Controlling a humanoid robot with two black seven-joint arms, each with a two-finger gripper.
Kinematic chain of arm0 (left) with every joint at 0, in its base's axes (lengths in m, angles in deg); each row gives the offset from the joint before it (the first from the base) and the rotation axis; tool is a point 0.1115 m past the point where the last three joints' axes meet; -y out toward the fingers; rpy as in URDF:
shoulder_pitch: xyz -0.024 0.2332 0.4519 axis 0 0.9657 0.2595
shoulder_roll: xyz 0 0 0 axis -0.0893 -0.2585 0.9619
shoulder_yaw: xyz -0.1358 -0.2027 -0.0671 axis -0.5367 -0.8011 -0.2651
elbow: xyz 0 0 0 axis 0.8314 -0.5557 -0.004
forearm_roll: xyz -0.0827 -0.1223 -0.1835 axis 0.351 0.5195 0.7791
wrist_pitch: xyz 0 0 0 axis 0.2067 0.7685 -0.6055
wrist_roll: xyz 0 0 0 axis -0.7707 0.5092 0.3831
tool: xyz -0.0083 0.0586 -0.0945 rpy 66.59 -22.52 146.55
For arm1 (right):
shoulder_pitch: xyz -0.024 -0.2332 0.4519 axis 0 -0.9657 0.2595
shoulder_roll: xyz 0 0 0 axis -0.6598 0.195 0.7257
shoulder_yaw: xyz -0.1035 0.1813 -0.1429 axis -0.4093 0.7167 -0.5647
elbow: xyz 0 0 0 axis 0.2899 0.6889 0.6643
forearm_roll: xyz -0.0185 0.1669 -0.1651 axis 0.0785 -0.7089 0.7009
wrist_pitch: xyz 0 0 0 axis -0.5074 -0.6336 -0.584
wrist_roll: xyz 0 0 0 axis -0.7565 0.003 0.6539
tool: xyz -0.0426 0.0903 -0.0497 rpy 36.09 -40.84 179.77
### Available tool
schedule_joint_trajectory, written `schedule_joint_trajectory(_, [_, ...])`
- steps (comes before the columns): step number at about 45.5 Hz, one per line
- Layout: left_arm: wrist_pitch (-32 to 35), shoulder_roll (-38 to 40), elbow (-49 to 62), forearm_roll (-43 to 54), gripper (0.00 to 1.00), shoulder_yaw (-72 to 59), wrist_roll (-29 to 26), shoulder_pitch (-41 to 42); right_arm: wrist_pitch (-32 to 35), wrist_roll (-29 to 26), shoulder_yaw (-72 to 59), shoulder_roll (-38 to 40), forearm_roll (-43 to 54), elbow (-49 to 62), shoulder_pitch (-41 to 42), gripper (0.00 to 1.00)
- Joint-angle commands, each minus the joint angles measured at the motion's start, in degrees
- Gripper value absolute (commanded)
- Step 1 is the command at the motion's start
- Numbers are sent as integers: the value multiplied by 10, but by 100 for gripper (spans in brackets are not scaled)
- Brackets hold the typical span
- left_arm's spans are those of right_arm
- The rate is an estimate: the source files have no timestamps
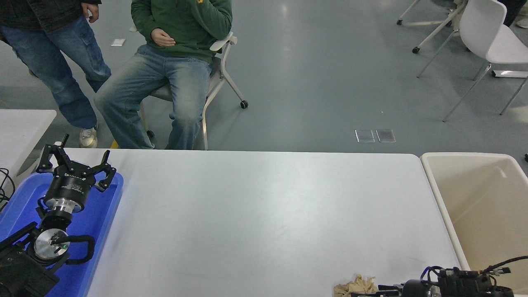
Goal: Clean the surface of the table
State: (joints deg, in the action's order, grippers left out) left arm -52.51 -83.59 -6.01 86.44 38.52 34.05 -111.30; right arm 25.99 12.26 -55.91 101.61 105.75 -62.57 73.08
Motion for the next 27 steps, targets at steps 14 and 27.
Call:
schedule_joint_trajectory(14, [0, 0, 0, 0, 100, 0, 0, 1, 13, -1, -2, -3, 7, 1, 2, 28])
schedule_joint_trajectory(27, [0, 0, 0, 0, 100, 0, 0, 1, 39, -1, 5, 14, -2, -2, 2, 0])
